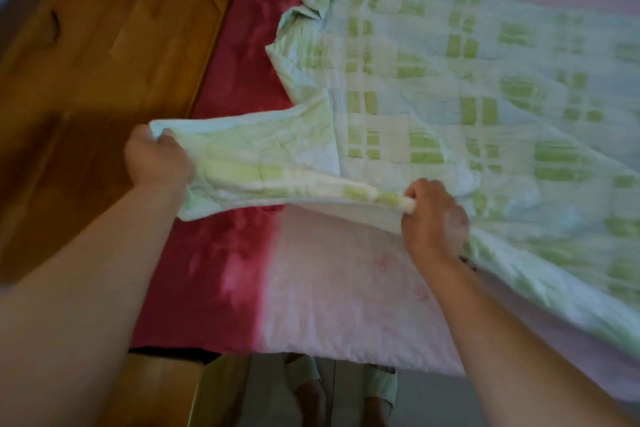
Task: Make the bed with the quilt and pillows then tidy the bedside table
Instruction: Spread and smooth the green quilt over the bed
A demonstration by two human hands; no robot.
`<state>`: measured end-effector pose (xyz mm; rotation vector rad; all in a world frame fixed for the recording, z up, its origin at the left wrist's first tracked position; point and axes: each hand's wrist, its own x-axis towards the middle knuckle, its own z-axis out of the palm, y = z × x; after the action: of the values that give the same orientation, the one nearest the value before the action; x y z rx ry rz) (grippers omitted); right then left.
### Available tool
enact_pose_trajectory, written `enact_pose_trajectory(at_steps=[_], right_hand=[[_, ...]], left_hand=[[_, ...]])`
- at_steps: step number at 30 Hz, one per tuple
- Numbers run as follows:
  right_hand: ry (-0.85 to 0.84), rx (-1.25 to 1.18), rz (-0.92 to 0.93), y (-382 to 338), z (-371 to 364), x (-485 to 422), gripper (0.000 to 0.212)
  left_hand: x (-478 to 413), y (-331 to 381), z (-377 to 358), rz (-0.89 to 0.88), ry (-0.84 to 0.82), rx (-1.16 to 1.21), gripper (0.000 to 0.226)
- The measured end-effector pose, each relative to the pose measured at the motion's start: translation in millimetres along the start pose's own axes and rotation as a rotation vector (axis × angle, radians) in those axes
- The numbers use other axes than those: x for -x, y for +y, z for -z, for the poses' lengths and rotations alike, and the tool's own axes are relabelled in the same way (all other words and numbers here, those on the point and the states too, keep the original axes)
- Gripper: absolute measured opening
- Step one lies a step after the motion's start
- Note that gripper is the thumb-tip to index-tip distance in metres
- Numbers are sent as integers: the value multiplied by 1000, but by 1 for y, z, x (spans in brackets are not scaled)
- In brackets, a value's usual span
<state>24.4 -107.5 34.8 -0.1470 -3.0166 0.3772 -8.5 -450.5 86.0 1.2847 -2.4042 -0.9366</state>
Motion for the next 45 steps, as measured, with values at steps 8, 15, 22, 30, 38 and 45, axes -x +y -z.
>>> enact_pose_trajectory(at_steps=[8,15,22,30,38,45], right_hand=[[-178,244,80,23,-11,-1,32],[-383,353,358,77,-75,55,18],[-612,334,524,108,-105,92,45],[-1225,642,207,127,-108,107,24],[-1146,410,427,69,-101,64,56],[-1221,329,409,76,-93,48,48]], left_hand=[[-6,-84,36,-35,-212,-399,38],[49,-165,-13,123,-421,-416,43],[68,-191,-27,113,-485,-392,35],[90,-204,-48,29,-604,-658,34],[86,-191,-62,80,-490,-767,41],[89,-155,-74,122,-402,-1028,52]])
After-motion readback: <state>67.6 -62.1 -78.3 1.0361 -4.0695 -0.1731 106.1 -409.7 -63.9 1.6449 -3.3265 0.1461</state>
